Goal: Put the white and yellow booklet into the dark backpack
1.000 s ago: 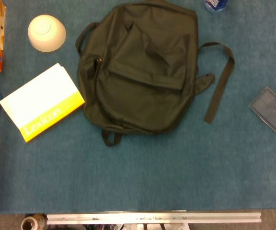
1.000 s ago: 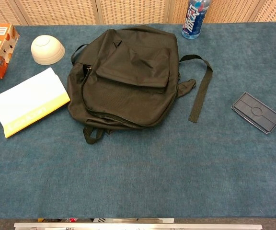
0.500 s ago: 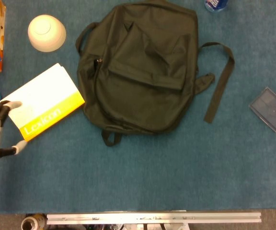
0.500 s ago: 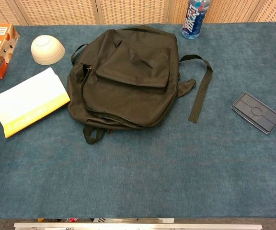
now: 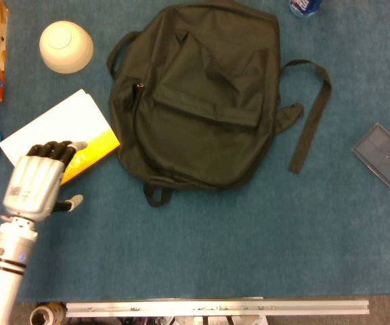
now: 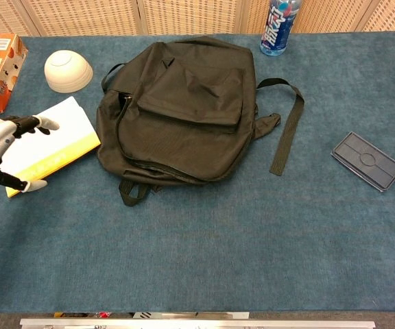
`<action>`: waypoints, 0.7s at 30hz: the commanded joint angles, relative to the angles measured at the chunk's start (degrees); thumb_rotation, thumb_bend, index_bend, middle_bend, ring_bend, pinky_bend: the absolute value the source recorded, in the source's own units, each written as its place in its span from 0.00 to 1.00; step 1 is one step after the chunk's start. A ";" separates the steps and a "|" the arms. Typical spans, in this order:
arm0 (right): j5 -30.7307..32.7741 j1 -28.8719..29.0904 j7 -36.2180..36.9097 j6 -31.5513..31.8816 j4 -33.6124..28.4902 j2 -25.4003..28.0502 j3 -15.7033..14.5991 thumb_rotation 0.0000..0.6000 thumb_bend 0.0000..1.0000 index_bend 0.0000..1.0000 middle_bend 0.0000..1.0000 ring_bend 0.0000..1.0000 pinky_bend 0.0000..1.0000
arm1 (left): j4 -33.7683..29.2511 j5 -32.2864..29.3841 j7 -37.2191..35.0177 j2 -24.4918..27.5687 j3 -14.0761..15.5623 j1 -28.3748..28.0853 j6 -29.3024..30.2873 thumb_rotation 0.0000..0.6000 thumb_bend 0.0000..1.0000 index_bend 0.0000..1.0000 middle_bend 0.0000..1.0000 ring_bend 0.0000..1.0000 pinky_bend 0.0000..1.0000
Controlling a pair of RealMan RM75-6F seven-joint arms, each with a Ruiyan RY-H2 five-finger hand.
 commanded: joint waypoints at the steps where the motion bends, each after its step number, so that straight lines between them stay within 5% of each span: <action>1: -0.03 -0.04 0.06 0.01 0.10 -0.01 -0.07 1.00 0.03 0.26 0.35 0.19 0.26 | 2.37 -4.48 3.25 -3.23 -1.14 -1.87 -2.92 1.00 0.09 0.20 0.28 0.26 0.30; 21: -0.33 -0.43 1.49 0.08 0.01 0.84 -0.59 1.00 0.03 0.27 0.35 0.19 0.26 | 12.75 -15.46 8.46 -12.62 -4.40 -5.79 -4.17 1.00 0.09 0.18 0.25 0.24 0.30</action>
